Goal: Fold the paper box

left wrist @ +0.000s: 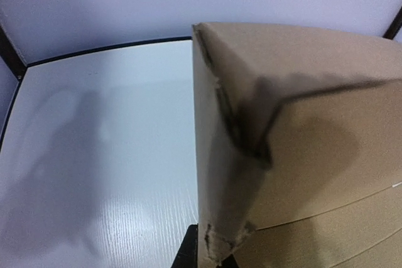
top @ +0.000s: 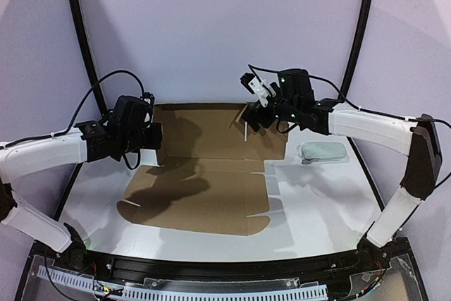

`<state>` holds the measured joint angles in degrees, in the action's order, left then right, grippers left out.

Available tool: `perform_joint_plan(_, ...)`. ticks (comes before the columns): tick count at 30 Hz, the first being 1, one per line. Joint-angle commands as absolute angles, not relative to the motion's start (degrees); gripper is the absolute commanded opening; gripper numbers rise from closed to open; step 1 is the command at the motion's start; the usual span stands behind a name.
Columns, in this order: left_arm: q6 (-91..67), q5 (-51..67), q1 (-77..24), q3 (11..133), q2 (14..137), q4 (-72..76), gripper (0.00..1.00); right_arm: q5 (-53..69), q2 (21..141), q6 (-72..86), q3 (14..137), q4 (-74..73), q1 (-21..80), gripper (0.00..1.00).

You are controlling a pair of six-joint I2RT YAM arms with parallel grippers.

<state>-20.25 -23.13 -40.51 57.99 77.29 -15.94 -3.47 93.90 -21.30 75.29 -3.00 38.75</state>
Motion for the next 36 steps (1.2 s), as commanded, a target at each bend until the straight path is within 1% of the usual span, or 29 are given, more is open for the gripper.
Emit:
perform_joint_plan(1, -25.8, -29.6, -41.5, 56.6, 73.9, -13.4, 0.01, -10.8, 89.0, -18.2, 73.9, -1.8, 39.3, 0.98)
perform_joint_plan(7, -28.4, -32.4, -41.4, 53.3, 71.9, -7.8, 0.01, -16.9, 79.8, -16.0, 67.8, -4.4, 38.9, 0.98)
perform_joint_plan(11, -29.3, -33.2, -41.4, 52.5, 71.3, -6.6, 0.01, -18.8, 72.4, -10.3, 63.6, -8.2, 37.9, 0.98)
perform_joint_plan(13, -29.7, -33.5, -41.4, 52.0, 70.8, -5.7, 0.01, -17.9, 68.7, -4.8, 61.5, -10.3, 36.4, 0.98)
perform_joint_plan(17, -30.1, -32.9, -41.4, 48.9, 69.3, -0.4, 0.01, -5.3, 60.5, 9.8, 56.6, -15.5, 30.0, 0.98)
perform_joint_plan(21, -30.5, -31.3, -41.3, 45.6, 66.4, 7.1, 0.01, 7.4, 56.9, 21.4, 52.1, -18.7, 23.2, 0.98)
perform_joint_plan(25, -31.0, -27.5, -41.1, 42.3, 64.0, 13.2, 0.01, 23.8, 56.6, 27.8, 45.4, -9.8, 20.5, 0.98)
perform_joint_plan(28, -31.9, -25.2, -41.0, 41.1, 63.1, 15.8, 0.01, 33.5, 58.6, 30.3, 43.6, -2.6, 20.3, 0.98)
perform_joint_plan(31, -33.2, -24.3, -41.0, 40.2, 62.5, 17.4, 0.01, 39.3, 60.5, 30.6, 43.5, 0.6, 20.3, 0.98)
perform_joint_plan(36, -33.7, -23.0, -41.0, 38.7, 62.2, 20.0, 0.01, 43.6, 61.9, 31.3, 42.5, 7.4, 20.3, 0.98)
